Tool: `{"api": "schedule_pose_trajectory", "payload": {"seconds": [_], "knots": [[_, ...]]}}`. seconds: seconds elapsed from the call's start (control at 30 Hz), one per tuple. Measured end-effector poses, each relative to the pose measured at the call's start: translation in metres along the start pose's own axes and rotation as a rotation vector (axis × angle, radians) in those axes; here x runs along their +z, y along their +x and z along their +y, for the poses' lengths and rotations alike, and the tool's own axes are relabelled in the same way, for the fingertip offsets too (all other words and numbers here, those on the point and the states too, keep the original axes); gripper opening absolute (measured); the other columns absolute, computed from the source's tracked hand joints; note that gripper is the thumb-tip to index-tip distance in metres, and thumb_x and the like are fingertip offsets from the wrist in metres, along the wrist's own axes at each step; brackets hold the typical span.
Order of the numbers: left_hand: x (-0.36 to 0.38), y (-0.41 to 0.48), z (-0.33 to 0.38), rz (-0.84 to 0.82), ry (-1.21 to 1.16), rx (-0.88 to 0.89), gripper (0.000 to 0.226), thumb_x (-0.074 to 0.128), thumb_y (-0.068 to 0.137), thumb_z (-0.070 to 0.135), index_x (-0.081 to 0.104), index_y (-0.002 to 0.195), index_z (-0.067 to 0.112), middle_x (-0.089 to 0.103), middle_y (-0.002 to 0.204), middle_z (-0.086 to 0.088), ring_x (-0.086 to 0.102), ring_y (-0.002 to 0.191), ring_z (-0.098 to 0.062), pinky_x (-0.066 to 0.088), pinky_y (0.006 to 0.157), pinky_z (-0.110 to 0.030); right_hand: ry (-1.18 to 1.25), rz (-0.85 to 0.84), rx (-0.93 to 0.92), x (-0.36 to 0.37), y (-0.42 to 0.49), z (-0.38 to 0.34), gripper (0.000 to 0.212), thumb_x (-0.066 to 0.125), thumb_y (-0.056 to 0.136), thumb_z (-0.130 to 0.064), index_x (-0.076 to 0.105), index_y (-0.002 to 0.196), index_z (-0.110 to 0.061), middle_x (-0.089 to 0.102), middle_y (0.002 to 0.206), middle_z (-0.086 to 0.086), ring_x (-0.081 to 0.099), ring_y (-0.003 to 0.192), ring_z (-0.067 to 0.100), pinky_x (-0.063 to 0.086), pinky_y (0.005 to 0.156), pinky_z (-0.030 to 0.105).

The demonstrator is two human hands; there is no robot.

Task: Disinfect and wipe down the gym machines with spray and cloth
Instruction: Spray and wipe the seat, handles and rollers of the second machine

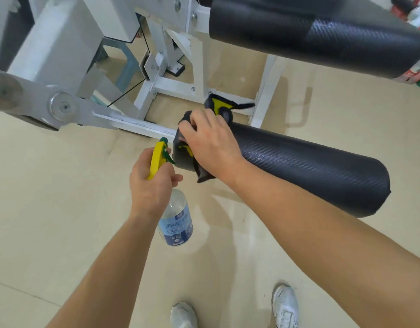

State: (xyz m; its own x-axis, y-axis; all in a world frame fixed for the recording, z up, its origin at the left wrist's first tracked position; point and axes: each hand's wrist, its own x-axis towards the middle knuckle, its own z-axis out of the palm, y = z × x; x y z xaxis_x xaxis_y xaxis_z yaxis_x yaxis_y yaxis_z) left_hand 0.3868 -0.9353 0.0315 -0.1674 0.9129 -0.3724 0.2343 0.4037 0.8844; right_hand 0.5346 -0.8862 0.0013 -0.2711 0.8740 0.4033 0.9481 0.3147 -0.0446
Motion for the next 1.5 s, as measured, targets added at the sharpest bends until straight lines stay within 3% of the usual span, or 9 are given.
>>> {"api": "schedule_pose_trajectory", "payload": {"seconds": [0.2,0.33,0.53,0.63,0.77,0.9,1.03,1.27,1.5], "knots": [[0.008,0.003,-0.007,-0.021,-0.064,-0.086,0.031,0.047,0.084,-0.006,0.066,0.097,0.014,0.063,0.075,-0.005,0.072,0.063,-0.019,0.053,0.063,-0.028,-0.086,0.032,-0.01,0.005,0.007,-0.003,0.021,0.052,0.1,-0.034,0.063,0.091,-0.017,0.062,0.086,0.006,0.057,0.076,0.028,0.041,0.062,0.039],[0.018,0.004,-0.004,-0.019,-0.134,-0.13,0.032,0.047,0.083,-0.006,0.066,0.105,0.008,0.063,0.078,-0.006,0.07,0.062,-0.018,0.053,0.059,-0.023,-0.09,-0.145,-0.032,-0.014,-0.006,0.027,0.017,0.076,0.082,-0.027,0.065,0.076,-0.016,0.065,0.062,0.003,0.059,0.048,0.027,0.033,0.042,0.028],[0.022,0.005,-0.001,-0.043,-0.151,-0.161,0.035,0.048,0.081,-0.005,0.068,0.105,0.01,0.064,0.085,-0.007,0.067,0.062,-0.02,0.051,0.062,-0.027,-0.273,-0.331,-0.085,-0.051,-0.074,0.085,0.017,0.073,0.078,-0.02,0.058,0.074,-0.013,0.06,0.059,0.005,0.058,0.049,0.029,0.032,0.044,0.03],[0.02,0.006,0.0,-0.056,-0.149,-0.159,0.031,0.048,0.082,-0.005,0.067,0.103,0.008,0.062,0.08,-0.006,0.066,0.062,-0.02,0.051,0.061,-0.027,-0.284,-0.25,-0.053,-0.051,-0.084,0.09,0.022,0.073,0.082,-0.02,0.056,0.068,-0.013,0.057,0.054,0.006,0.054,0.045,0.028,0.034,0.041,0.028],[0.016,0.006,0.004,-0.08,-0.15,-0.144,0.034,0.048,0.082,-0.007,0.069,0.102,0.011,0.062,0.077,-0.006,0.065,0.063,-0.02,0.051,0.057,-0.023,-0.209,-0.014,-0.036,-0.013,-0.038,0.054,0.028,0.053,0.097,-0.027,0.059,0.073,-0.015,0.061,0.058,0.004,0.059,0.048,0.027,0.037,0.042,0.028],[0.014,0.007,0.012,-0.091,-0.179,-0.147,0.039,0.047,0.078,-0.009,0.069,0.103,0.011,0.059,0.056,0.002,0.061,0.064,-0.022,0.05,0.055,-0.02,-0.107,0.131,0.082,0.015,0.03,0.015,0.021,0.065,0.087,-0.023,0.062,0.068,-0.015,0.06,0.053,0.002,0.057,0.041,0.026,0.04,0.038,0.029],[0.013,0.007,0.015,-0.072,-0.202,-0.149,0.035,0.047,0.078,-0.008,0.069,0.094,0.014,0.06,0.056,-0.005,0.062,0.059,-0.018,0.051,0.054,-0.02,0.093,0.266,0.155,0.017,0.059,-0.003,0.034,0.051,0.092,-0.029,0.063,0.066,-0.012,0.061,0.053,0.004,0.058,0.043,0.028,0.037,0.036,0.029],[0.012,0.008,0.014,-0.113,-0.166,-0.127,0.043,0.046,0.076,-0.009,0.07,0.107,0.008,0.061,0.061,-0.007,0.059,0.063,-0.023,0.048,0.058,-0.026,-0.112,-0.083,0.08,-0.012,-0.018,0.035,0.011,0.073,0.082,-0.025,0.069,0.081,-0.015,0.067,0.063,0.003,0.064,0.052,0.028,0.042,0.042,0.029],[0.013,0.007,0.016,-0.135,-0.127,-0.12,0.04,0.047,0.077,-0.008,0.069,0.107,0.007,0.06,0.074,-0.018,0.058,0.058,-0.019,0.05,0.058,-0.025,-0.279,-0.194,0.149,-0.063,-0.101,0.102,0.018,0.059,0.086,-0.029,0.062,0.073,-0.017,0.059,0.054,0.003,0.056,0.046,0.03,0.025,0.046,0.027]]}}
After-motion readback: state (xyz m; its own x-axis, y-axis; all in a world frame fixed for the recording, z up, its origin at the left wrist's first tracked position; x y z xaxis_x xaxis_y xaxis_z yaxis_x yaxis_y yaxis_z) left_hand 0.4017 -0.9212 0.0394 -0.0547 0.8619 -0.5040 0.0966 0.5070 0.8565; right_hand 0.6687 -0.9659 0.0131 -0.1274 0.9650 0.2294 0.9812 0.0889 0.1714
